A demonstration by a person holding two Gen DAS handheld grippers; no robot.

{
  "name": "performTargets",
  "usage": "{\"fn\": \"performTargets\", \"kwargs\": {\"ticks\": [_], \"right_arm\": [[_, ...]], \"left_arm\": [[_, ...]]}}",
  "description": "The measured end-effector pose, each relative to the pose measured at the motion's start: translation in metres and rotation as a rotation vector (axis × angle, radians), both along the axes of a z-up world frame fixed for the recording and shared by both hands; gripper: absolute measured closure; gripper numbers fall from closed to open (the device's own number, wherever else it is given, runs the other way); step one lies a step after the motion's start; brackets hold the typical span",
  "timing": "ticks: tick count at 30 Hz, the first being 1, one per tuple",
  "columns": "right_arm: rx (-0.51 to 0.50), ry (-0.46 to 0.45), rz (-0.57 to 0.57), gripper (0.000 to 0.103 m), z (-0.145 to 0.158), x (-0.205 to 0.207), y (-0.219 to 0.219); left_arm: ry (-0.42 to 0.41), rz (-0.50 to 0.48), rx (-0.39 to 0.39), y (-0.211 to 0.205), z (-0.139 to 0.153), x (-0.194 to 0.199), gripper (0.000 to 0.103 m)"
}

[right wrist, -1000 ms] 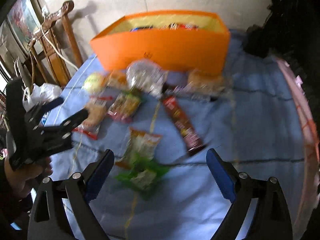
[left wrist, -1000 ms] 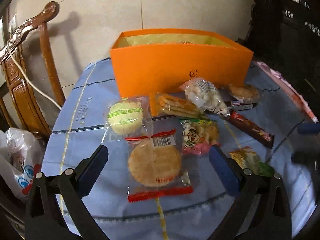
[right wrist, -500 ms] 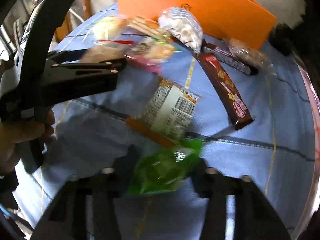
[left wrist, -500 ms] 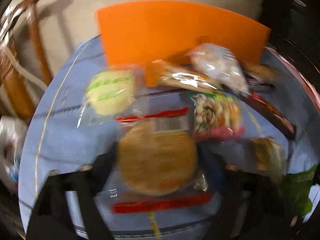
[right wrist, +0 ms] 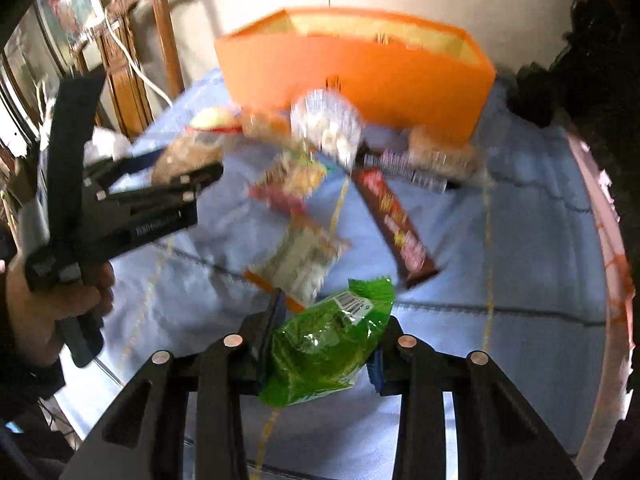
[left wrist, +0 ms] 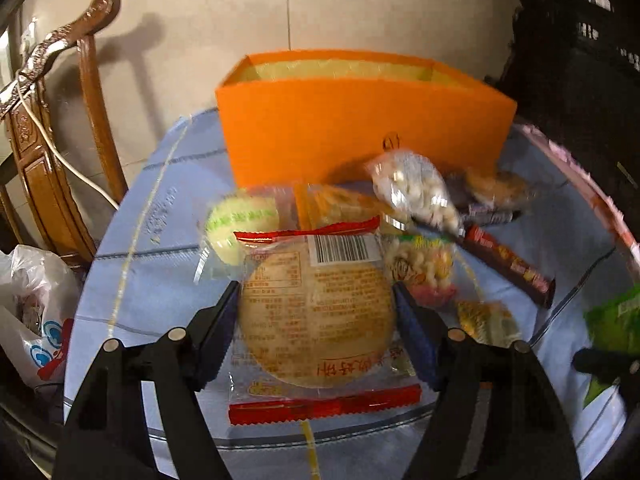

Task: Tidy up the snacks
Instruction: 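Grasp green snack bag with right tool while left tool grasps round biscuit pack, then drop green bag with right tool while left tool drops round biscuit into box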

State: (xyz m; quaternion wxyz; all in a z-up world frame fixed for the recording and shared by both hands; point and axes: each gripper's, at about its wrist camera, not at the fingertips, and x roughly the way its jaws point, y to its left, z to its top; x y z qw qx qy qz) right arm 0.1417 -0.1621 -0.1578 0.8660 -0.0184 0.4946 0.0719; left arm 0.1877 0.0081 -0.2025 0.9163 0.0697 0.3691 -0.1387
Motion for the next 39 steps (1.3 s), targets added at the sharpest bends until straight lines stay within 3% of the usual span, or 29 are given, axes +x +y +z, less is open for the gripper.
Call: {"fn": "performTargets", "kwargs": {"ticks": [10, 14, 22, 26, 31, 36, 37, 38, 39], "right_arm": [[0.085, -0.192, -0.021, 0.067, 0.116, 0.052, -0.047], [0.119, -0.248, 0.019, 0.067, 0.143, 0.069, -0.057], [0.196, -0.305, 0.070, 0.067, 0.162, 0.088, -0.078], [0.212, -0.317, 0.037, 0.067, 0.168, 0.099, -0.086], [0.138, -0.331, 0.024, 0.067, 0.181, 0.129, -0.069], [0.070, -0.373, -0.015, 0.067, 0.217, 0.192, -0.056], [0.063, -0.371, -0.022, 0.063, 0.221, 0.208, -0.054], [0.061, -0.350, -0.023, 0.063, 0.222, 0.224, -0.054], [0.047, -0.319, -0.027, 0.048, 0.218, 0.237, -0.053]], "left_arm": [[-0.129, 0.031, -0.083, 0.032, 0.091, 0.019, 0.031], [-0.162, 0.051, -0.119, 0.037, 0.113, 0.024, 0.031], [-0.196, 0.063, -0.117, 0.018, 0.138, 0.029, 0.031], [-0.213, 0.047, -0.138, 0.014, 0.147, 0.040, 0.031], [-0.230, -0.008, -0.115, -0.001, 0.166, 0.085, 0.031], [-0.276, -0.037, -0.073, -0.026, 0.204, 0.145, 0.030], [-0.266, -0.042, -0.068, -0.031, 0.209, 0.159, 0.029], [-0.247, -0.047, -0.060, -0.037, 0.211, 0.171, 0.021], [-0.204, -0.057, -0.056, -0.042, 0.210, 0.187, 0.013]]}}
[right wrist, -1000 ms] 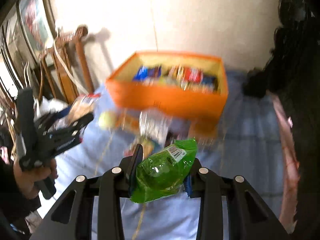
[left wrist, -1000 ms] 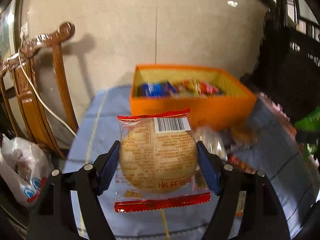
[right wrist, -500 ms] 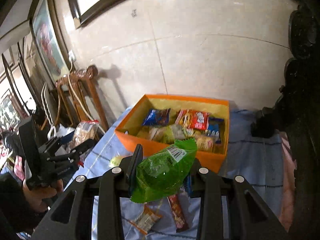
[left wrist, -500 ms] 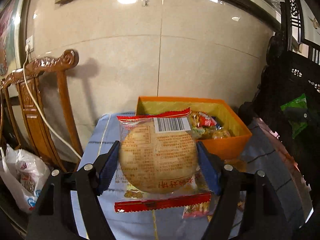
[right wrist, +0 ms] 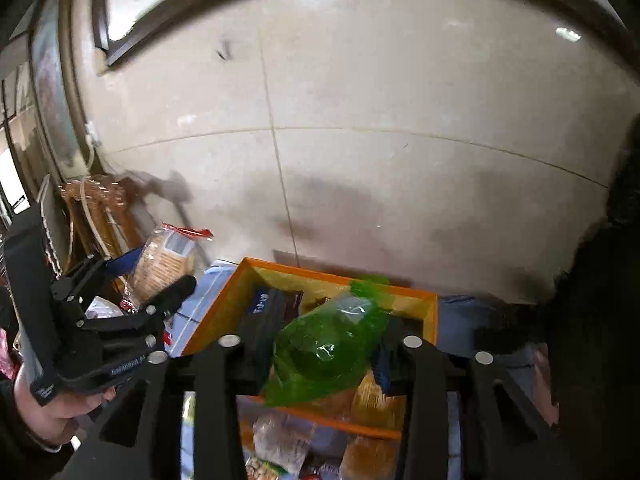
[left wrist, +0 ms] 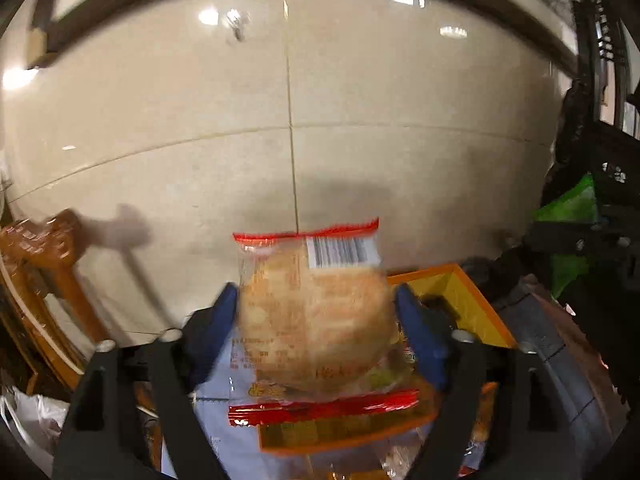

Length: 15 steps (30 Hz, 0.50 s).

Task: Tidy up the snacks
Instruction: 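Drop green bag with right tool while left tool drops round biscuit into box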

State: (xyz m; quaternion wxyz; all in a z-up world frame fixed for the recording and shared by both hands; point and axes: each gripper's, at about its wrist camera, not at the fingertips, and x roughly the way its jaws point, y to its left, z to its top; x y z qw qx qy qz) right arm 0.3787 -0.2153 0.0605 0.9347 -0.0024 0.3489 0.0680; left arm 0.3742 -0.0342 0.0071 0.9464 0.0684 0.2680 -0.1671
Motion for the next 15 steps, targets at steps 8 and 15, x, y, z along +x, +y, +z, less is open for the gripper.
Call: {"fn": "performTargets", "kwargs": {"ticks": [8, 15], "right_arm": [[-0.156, 0.063, -0.035, 0.031, -0.039, -0.022, 0.002], [-0.086, 0.063, -0.008, 0.015, -0.077, -0.115, 0.003]], "left_arm": [[0.063, -0.017, -0.037, 0.029, -0.034, -0.012, 0.005], [0.119, -0.078, 0.014, 0.063, -0.103, -0.105, 0.005]]}}
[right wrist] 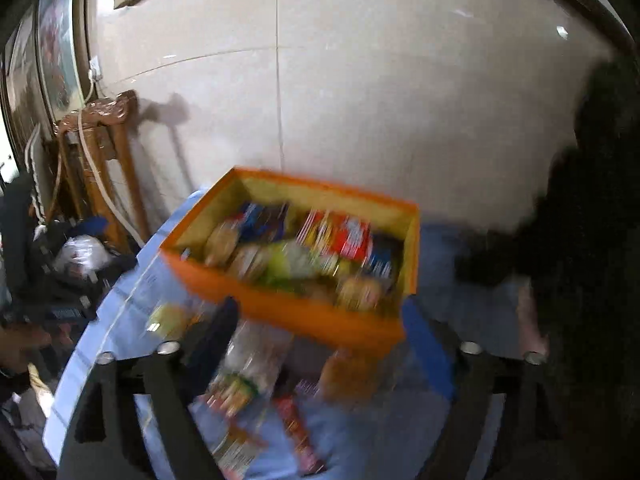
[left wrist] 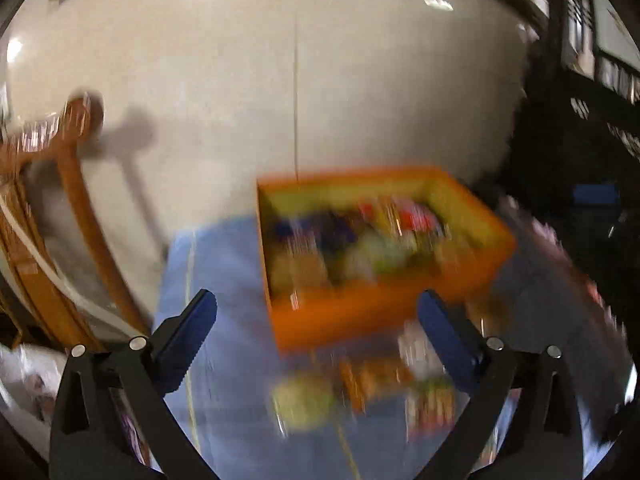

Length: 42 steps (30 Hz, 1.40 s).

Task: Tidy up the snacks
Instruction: 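Drop green bag with right tool while left tool drops round biscuit into box, then grasp brown chocolate bar with right tool while left tool grasps white snack packet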

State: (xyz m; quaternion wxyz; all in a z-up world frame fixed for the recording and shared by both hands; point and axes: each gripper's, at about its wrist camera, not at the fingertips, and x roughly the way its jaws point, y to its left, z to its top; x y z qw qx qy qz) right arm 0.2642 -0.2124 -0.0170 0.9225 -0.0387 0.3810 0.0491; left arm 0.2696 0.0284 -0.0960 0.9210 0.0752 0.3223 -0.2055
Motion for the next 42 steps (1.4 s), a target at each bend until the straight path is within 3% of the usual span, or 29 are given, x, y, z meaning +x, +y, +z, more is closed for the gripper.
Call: {"fn": "performTargets", "kwargs": {"ticks": [4, 9, 18, 21, 24, 27, 32, 34, 35, 36, 37, 38, 39, 42], "right_arm": [[0.013, 0.079, -0.015, 0.015, -0.057, -0.048, 0.011], [0.013, 0.215, -0.051, 0.015, -0.125, -0.064, 0.004], [-0.035, 0.267, 0.013, 0.016, -0.158, -0.040, -0.007], [-0.059, 0.292, 0.049, 0.020, -0.165, -0.030, -0.013], [-0.064, 0.329, 0.062, 0.023, -0.175, -0.019, -0.018], [-0.061, 0.360, 0.094, 0.027, -0.186, -0.012, -0.017], [-0.095, 0.391, 0.167, 0.028, -0.204, -0.016, 0.000], [-0.099, 0.382, 0.178, 0.034, -0.208, -0.021, 0.003], [-0.100, 0.389, 0.182, 0.039, -0.208, -0.021, 0.004], [-0.105, 0.389, 0.194, 0.072, -0.204, -0.023, 0.008], [-0.120, 0.386, 0.208, 0.079, -0.202, -0.026, 0.011], [-0.161, 0.380, 0.221, 0.080, -0.201, -0.031, 0.017], [-0.174, 0.366, 0.224, 0.080, -0.200, -0.036, 0.020], [-0.085, 0.372, 0.177, 0.080, -0.194, -0.044, 0.009]], "left_arm": [[0.112, -0.076, 0.015, -0.009, -0.058, -0.055, 0.005], [0.129, -0.209, 0.055, -0.050, -0.108, -0.108, 0.005], [0.099, -0.237, 0.074, -0.111, -0.142, -0.139, 0.005], [0.095, -0.207, 0.105, -0.123, -0.153, -0.135, 0.005], [0.128, -0.110, 0.171, -0.130, -0.167, -0.123, 0.005], [0.201, -0.004, 0.125, -0.118, -0.178, -0.111, 0.007], [0.195, 0.042, 0.095, -0.112, -0.175, -0.105, 0.021], [0.191, 0.041, 0.099, -0.111, -0.175, -0.104, 0.025], [0.184, 0.037, 0.105, -0.110, -0.174, -0.104, 0.033], [0.176, 0.030, 0.105, -0.109, -0.173, -0.105, 0.039], [0.170, 0.023, 0.102, -0.109, -0.172, -0.103, 0.052], [0.171, 0.023, 0.094, -0.105, -0.171, -0.102, 0.060], [0.179, 0.020, 0.078, -0.101, -0.172, -0.101, 0.060], [0.209, -0.003, 0.003, -0.086, -0.170, -0.102, 0.061]]}}
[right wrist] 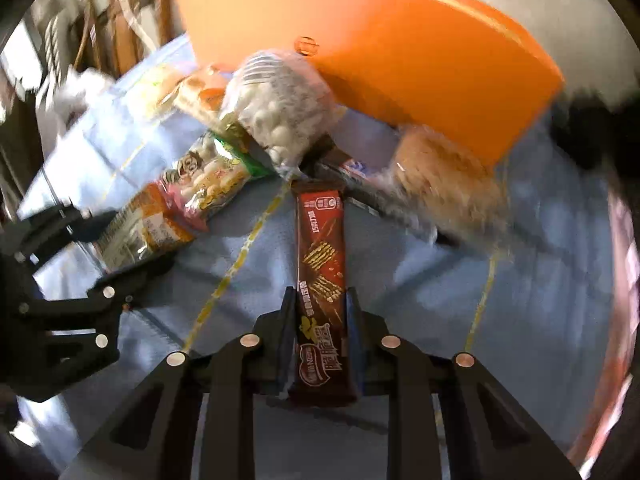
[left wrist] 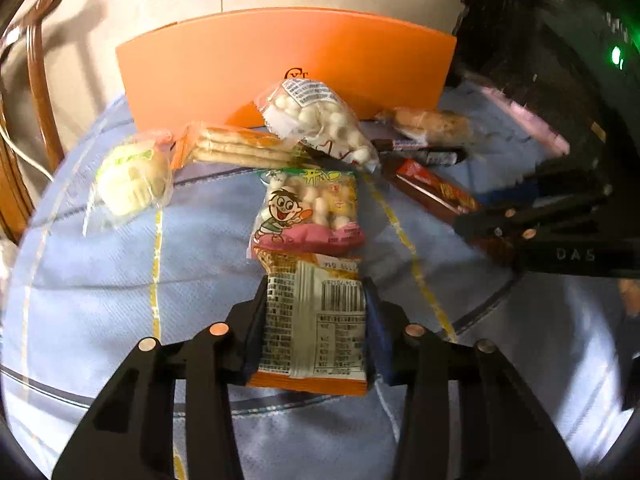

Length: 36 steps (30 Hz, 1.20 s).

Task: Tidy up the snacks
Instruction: 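Grasp brown chocolate bar with right tool while left tool grasps white snack packet, then drop chocolate bar with right tool while left tool drops white packet into box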

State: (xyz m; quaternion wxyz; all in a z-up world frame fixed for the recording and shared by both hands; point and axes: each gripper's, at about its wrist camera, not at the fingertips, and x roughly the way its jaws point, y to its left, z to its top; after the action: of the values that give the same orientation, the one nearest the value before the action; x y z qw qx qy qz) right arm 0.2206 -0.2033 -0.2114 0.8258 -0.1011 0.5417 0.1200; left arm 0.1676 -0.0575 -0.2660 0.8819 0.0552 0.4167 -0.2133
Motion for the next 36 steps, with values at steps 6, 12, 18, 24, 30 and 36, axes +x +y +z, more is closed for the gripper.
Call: {"fn": "performTargets", "kwargs": {"ticks": [6, 12, 18, 24, 30, 36], "right_arm": [[0.123, -0.052, -0.081, 0.080, 0.034, -0.025, -0.026], [0.199, -0.105, -0.129, 0.080, 0.073, -0.043, -0.043], [0.226, -0.175, -0.137, 0.080, 0.113, -0.034, -0.041], [0.218, -0.275, -0.145, 0.080, 0.172, 0.007, -0.038], [0.186, -0.368, -0.145, 0.080, 0.239, 0.061, -0.034], [0.146, -0.412, -0.144, 0.080, 0.282, 0.123, -0.024]], "left_arm": [[-0.007, -0.015, -0.055, 0.025, 0.012, -0.009, 0.061], [-0.059, -0.043, -0.103, 0.048, 0.048, -0.017, 0.061], [-0.130, -0.062, -0.151, 0.056, 0.097, -0.013, 0.061], [-0.234, -0.076, -0.153, 0.054, 0.157, 0.029, 0.061], [-0.312, -0.062, -0.134, 0.047, 0.218, 0.099, 0.061], [-0.372, -0.037, -0.098, 0.026, 0.262, 0.165, 0.061]]}}
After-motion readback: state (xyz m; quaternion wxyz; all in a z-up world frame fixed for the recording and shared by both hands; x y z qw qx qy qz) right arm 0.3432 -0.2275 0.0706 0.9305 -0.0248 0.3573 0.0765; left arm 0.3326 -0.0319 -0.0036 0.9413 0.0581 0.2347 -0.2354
